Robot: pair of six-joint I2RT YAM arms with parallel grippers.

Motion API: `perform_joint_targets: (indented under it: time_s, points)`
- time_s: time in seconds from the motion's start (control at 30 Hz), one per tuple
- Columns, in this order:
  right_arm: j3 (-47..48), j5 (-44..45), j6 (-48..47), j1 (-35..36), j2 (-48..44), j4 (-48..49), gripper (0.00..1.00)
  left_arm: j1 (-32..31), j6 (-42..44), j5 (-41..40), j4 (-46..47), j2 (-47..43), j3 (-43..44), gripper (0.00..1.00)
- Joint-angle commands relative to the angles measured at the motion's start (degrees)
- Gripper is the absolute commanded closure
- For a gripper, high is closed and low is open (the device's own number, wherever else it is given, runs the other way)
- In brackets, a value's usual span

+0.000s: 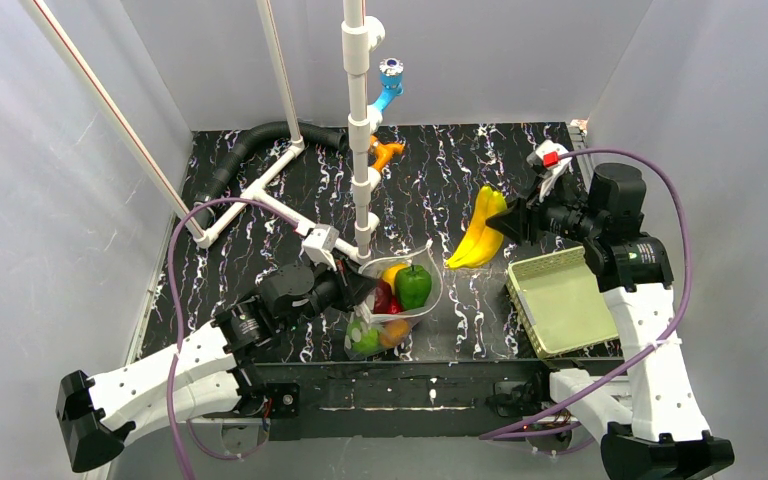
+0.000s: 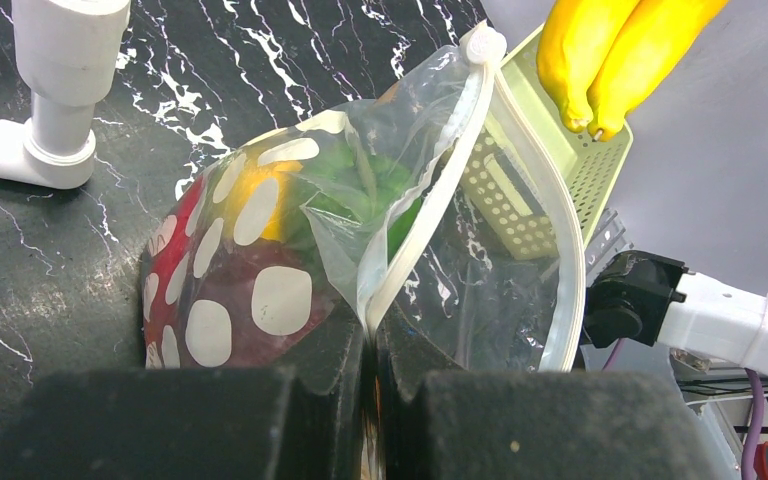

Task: Open the zip-top bag and remove the fake food
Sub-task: Place the fake fruit in the zipper food storage bag.

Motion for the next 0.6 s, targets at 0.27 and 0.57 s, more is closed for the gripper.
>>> perform_joint_targets:
  time_s: [0.27, 0.57]
  points:
    - [-1.6, 2.4, -1.1, -1.1, -1.5, 2.9, 0.99, 0.0, 0.8, 0.0, 1.6, -1.7, -1.1, 1.00]
    - [-3.2, 4.2, -1.8, -2.0, -2.0, 3.5, 0.99, -0.1, 0.8, -0.1, 1.5, -2.5, -1.4, 1.00]
